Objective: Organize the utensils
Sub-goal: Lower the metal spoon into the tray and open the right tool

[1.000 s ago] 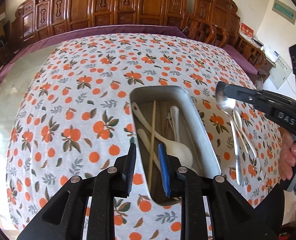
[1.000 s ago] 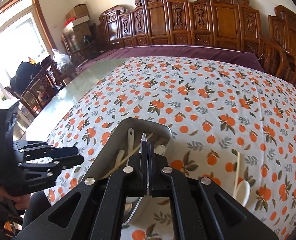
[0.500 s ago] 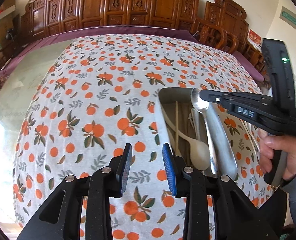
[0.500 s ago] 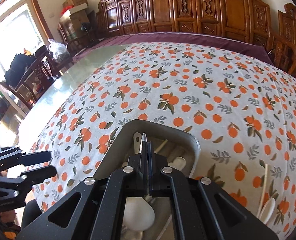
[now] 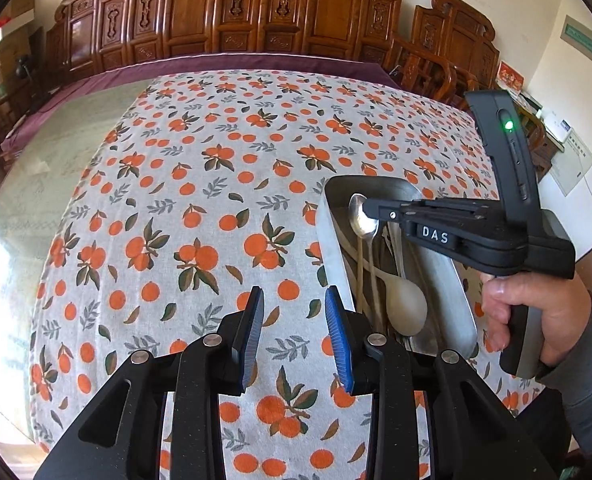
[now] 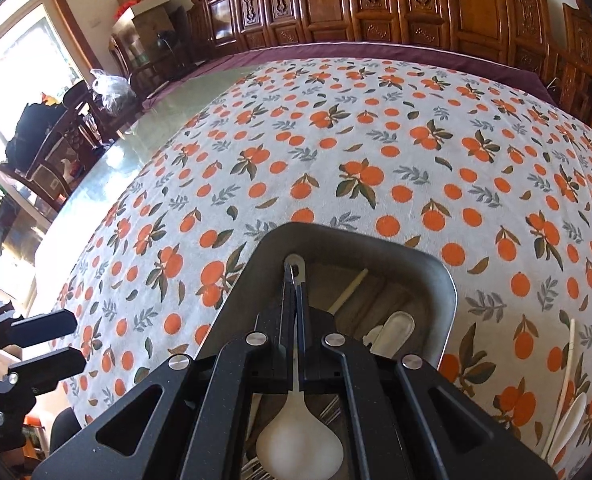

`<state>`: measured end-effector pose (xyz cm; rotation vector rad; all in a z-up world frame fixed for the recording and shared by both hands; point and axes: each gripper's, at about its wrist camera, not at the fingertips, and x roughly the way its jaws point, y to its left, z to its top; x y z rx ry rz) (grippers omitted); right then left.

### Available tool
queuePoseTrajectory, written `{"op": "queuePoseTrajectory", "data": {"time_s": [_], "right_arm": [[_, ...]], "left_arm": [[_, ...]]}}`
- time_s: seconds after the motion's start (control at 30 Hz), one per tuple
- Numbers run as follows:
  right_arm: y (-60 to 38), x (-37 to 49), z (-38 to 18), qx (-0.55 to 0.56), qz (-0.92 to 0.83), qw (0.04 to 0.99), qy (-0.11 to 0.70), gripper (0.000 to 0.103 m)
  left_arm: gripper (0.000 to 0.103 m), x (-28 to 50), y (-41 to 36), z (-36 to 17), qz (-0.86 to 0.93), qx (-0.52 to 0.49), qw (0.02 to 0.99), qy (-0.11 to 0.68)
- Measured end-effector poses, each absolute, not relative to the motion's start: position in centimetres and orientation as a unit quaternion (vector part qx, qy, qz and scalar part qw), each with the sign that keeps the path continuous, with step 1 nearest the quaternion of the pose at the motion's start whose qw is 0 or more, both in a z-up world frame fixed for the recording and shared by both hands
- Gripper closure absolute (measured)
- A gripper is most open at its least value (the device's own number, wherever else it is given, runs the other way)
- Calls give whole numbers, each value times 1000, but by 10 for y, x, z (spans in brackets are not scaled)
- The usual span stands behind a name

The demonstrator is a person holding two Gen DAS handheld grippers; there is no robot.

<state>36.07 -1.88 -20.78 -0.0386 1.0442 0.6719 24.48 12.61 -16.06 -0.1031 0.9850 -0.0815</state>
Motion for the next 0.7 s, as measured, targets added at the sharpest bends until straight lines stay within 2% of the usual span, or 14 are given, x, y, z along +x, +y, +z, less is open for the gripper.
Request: {"op": "queuePoseTrajectory", "data": {"time_s": [0.2, 0.5, 0.63, 0.7], "right_arm": [[-26, 359, -208, -16, 313, 812, 492, 97], [-51, 343, -184, -13, 320, 825, 466, 97], [-74, 329, -171, -11, 316, 834, 453, 95], [-86, 322, -166, -4, 315, 835, 450, 82]], "left_arm": [[73, 242, 120, -156, -40, -46, 880, 470], [73, 238, 106, -146, -43, -37, 883, 465], [63, 236, 96, -143, -47, -33, 885, 461], [48, 235, 91, -141, -51, -33, 887, 457]]}}
